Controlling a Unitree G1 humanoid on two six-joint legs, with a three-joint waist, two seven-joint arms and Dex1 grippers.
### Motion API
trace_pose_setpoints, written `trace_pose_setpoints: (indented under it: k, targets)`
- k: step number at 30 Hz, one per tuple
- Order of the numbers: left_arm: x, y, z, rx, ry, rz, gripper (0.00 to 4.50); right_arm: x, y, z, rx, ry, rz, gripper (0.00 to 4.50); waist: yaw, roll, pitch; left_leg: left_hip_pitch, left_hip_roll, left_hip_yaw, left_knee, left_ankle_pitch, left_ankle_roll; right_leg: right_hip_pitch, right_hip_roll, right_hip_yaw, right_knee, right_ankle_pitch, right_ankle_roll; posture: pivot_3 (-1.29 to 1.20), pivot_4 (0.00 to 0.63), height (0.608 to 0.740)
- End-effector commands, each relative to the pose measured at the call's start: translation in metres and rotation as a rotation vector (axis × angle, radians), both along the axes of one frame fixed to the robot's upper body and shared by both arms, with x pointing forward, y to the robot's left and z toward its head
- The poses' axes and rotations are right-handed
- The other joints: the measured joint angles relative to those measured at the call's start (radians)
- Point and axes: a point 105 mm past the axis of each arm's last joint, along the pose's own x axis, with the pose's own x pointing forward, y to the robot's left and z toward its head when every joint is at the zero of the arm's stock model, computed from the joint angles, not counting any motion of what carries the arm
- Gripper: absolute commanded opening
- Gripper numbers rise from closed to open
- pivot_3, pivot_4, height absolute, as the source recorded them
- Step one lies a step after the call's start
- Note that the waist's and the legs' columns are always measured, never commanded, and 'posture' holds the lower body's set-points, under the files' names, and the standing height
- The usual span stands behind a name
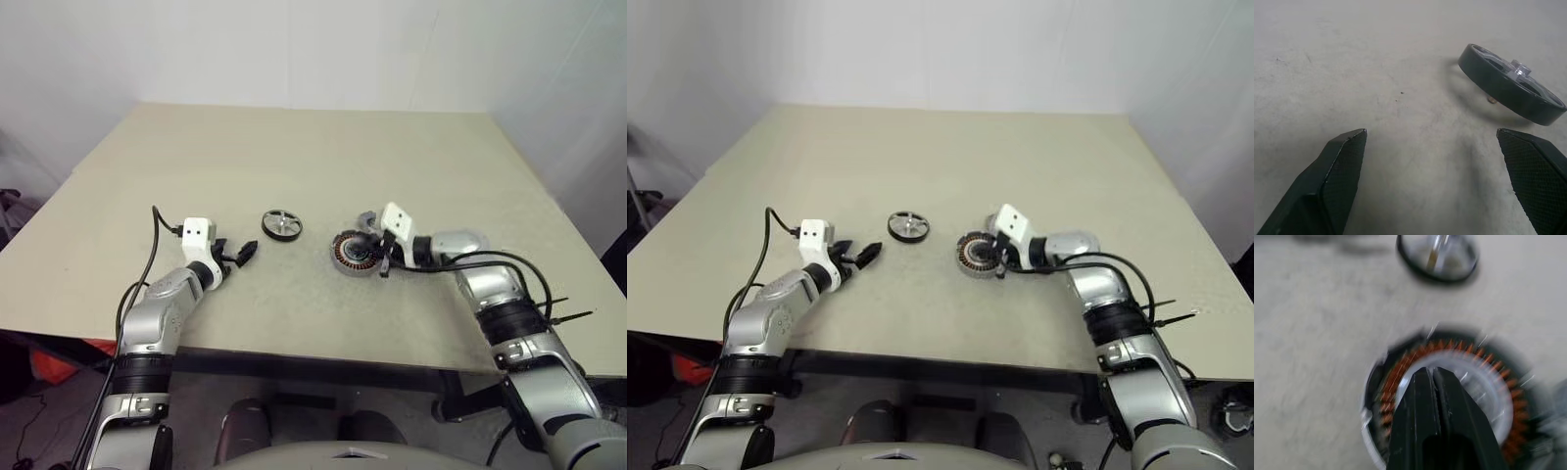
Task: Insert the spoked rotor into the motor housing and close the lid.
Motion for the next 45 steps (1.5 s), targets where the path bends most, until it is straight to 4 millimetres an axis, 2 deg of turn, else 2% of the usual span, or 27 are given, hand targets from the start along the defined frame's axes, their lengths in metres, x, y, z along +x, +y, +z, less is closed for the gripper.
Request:
trace_pose_setpoints:
  k: [1,4,11,16,18,21,23,27,33,38,40,42,45]
  targets:
    - [0.002,0.002,0.007,0.012,-0.026,0.001,4.50,0.002,-0.006,-0.006,-0.026,0.004,-0.025,0.04,0.000,-0.001,0.000,0.002,0.000,0.000,0.000,0.000,0.000,0.001,0.000,0.000,0.000,0.000,0.000,0.00,0.000,0.740]
    - [0.001,0.002,0.006,0.012,-0.024,0.000,4.50,0.004,-0.003,0.015,0.012,-0.037,0.000,0.04,0.000,-0.001,0.000,0.002,0.000,0.000,0.000,0.000,0.000,0.002,0.000,0.000,0.000,0.000,0.000,0.00,0.000,0.740]
    - [0.003,0.000,0.006,0.012,-0.023,-0.004,4.50,0.014,-0.009,0.036,0.024,-0.091,-0.012,0.04,0.000,0.000,0.000,0.001,0.000,0.000,-0.002,0.000,0.000,0.001,0.000,0.000,0.000,0.000,0.000,0.00,0.000,0.740]
    - [0.003,-0.001,0.006,0.010,-0.023,-0.006,4.50,0.011,-0.010,0.022,0.001,-0.055,-0.019,0.04,0.001,0.000,0.000,0.001,0.000,0.000,-0.002,0.000,0.000,0.001,0.000,-0.001,-0.001,0.000,0.000,0.00,0.000,0.740]
    - [0.002,0.000,0.006,0.006,-0.021,-0.005,4.50,0.007,-0.010,0.011,-0.003,-0.017,-0.020,0.04,0.001,0.000,0.000,0.001,0.000,0.000,-0.002,0.000,0.000,0.001,0.000,-0.001,-0.001,0.000,0.000,0.00,0.000,0.740]
    - [0.002,0.001,0.005,0.007,-0.019,0.000,4.50,0.002,-0.017,-0.017,-0.075,0.033,-0.048,0.04,0.000,0.000,0.000,0.001,0.000,0.000,-0.002,0.000,0.000,0.001,0.000,-0.001,-0.001,0.000,0.000,0.00,0.000,0.740]
    - [0.002,0.002,0.005,0.003,-0.017,0.007,4.50,0.002,-0.018,-0.020,-0.082,0.028,-0.054,0.04,0.000,-0.001,-0.001,0.003,0.000,0.000,-0.002,0.000,0.000,0.002,0.000,-0.001,-0.001,0.000,0.000,0.00,0.000,0.740]
    - [0.004,0.002,0.001,-0.017,0.004,0.020,4.50,0.015,-0.010,0.017,0.012,-0.063,-0.062,0.04,-0.001,-0.001,-0.001,0.004,0.000,0.000,-0.002,0.000,0.000,0.003,0.000,0.000,-0.001,0.000,0.000,0.00,0.000,0.740]
    - [0.018,-0.013,-0.003,-0.118,0.056,0.041,4.50,0.025,-0.002,0.071,0.115,-0.185,-0.055,0.04,0.005,0.001,0.000,0.003,-0.001,0.000,-0.002,0.001,-0.001,0.002,-0.001,-0.001,0.000,0.000,0.000,0.00,0.000,0.740]
    - [0.033,-0.035,0.000,-0.300,0.115,0.042,4.50,0.026,-0.002,0.087,0.129,-0.236,-0.057,0.04,0.013,0.000,0.000,0.003,-0.003,-0.001,-0.002,0.001,-0.001,0.004,-0.004,-0.003,0.000,0.000,0.000,0.00,0.000,0.740]
    - [0.038,-0.047,-0.004,-0.341,0.173,0.028,4.50,0.027,-0.002,0.091,0.134,-0.248,-0.062,0.04,0.018,0.000,0.000,0.002,-0.006,-0.001,-0.002,0.001,-0.001,0.004,-0.007,-0.003,0.000,0.000,0.000,0.00,0.000,0.740]
    - [0.043,-0.054,-0.010,-0.348,0.217,0.036,4.50,0.027,-0.001,0.093,0.135,-0.253,-0.065,0.04,0.027,0.000,0.000,0.002,-0.009,-0.001,-0.002,0.001,0.000,0.004,-0.009,-0.003,0.000,0.001,0.001,0.00,0.000,0.740]
    - [0.050,-0.064,-0.008,-0.443,0.260,0.035,4.50,0.027,-0.002,0.093,0.132,-0.258,-0.070,0.04,0.040,0.001,0.000,0.002,-0.011,-0.001,-0.002,0.001,0.000,0.007,-0.013,-0.004,-0.002,0.002,0.003,0.00,0.000,0.740]
